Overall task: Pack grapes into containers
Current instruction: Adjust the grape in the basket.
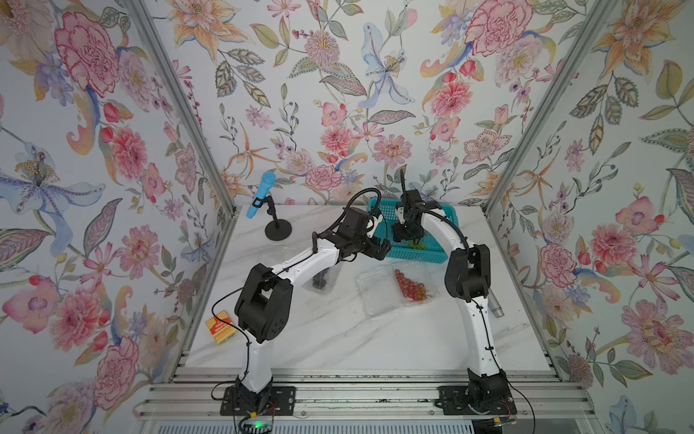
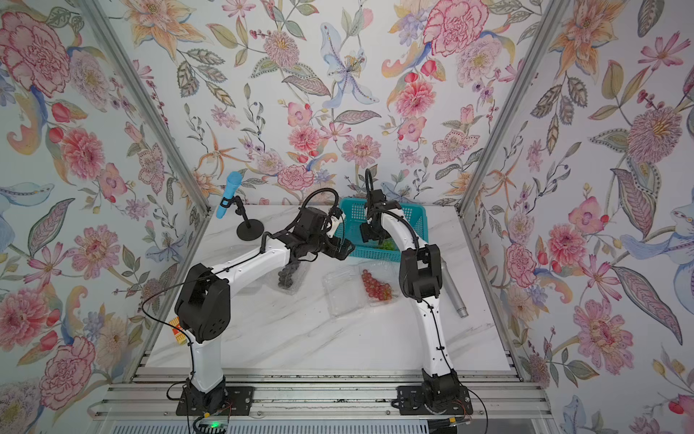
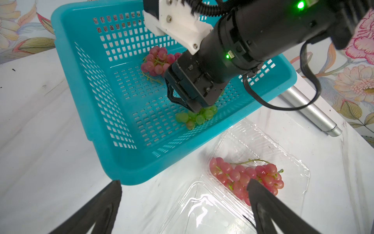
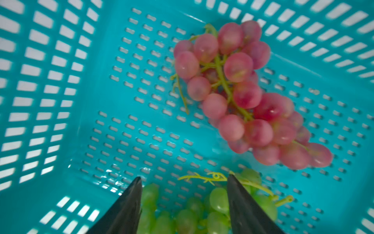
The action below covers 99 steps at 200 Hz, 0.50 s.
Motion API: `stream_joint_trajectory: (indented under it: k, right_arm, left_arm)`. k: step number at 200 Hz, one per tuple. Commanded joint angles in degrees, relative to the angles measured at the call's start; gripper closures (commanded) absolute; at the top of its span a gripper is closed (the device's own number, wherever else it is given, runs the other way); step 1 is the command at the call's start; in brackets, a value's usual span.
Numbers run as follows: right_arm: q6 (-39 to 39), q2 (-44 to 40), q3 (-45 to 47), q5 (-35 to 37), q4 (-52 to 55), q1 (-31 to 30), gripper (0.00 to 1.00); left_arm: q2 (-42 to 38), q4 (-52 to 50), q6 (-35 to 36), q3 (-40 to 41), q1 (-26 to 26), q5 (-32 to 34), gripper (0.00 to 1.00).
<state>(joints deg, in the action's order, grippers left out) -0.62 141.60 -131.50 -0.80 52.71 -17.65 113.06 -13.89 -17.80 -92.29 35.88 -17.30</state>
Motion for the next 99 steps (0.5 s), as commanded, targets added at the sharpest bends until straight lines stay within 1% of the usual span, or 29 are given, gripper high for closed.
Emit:
stream_joint_trajectory:
  k: [1, 16, 38, 99]
  right_arm:
    - [1.1, 1.4, 0.5, 1.5, 0.9, 0.7, 0.37]
    - [0.6, 1.7, 0.4, 2.3, 1.0, 1.2, 0.38]
    - [0.1, 2.1, 1.0, 5.4, 1.0, 2.1, 0.39]
    - [-0.1, 0.9, 6.1, 6.8, 0.9, 4.1, 0.44]
  left_arm:
    - [-0.7, -0.4, 1.1, 0.7, -0.8, 1.3, 0.0]
    - [-0.9, -0.3, 1.1, 1.3, -0.9, 1.3, 0.0]
    - [-1.0, -0.1, 1.0, 1.6, -0.9, 1.2, 0.0]
    - [-0.2, -0.1, 0.9, 1.0, -1.0, 0.8, 0.0]
